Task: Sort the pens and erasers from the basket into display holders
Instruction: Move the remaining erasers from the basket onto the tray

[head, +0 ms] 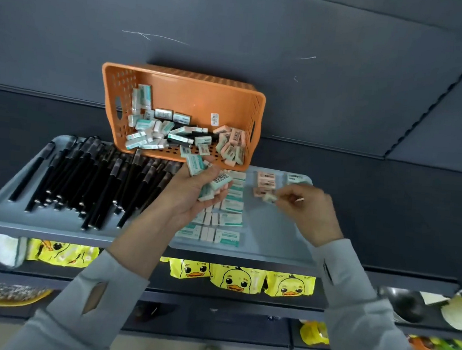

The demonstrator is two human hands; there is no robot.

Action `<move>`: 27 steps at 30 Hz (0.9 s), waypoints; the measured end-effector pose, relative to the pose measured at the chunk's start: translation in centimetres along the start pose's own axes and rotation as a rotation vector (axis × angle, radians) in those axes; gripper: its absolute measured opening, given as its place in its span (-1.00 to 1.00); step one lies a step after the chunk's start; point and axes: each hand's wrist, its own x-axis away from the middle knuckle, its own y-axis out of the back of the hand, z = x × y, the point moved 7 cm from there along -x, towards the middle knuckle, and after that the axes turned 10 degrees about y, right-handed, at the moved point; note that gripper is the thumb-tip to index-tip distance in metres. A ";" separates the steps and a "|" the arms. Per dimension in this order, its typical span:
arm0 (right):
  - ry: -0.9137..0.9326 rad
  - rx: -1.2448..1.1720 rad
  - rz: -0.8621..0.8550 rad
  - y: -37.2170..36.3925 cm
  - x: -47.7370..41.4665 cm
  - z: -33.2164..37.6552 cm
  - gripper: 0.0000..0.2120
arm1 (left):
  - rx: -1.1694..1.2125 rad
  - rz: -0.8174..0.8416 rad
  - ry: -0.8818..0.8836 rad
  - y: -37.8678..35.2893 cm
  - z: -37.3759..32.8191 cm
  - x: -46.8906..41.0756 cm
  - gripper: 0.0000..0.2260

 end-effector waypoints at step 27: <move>0.183 -0.073 0.547 -2.4 3.2 1.7 -0.64 | -0.072 0.094 -0.007 -4.5 1.9 -1.3 -0.86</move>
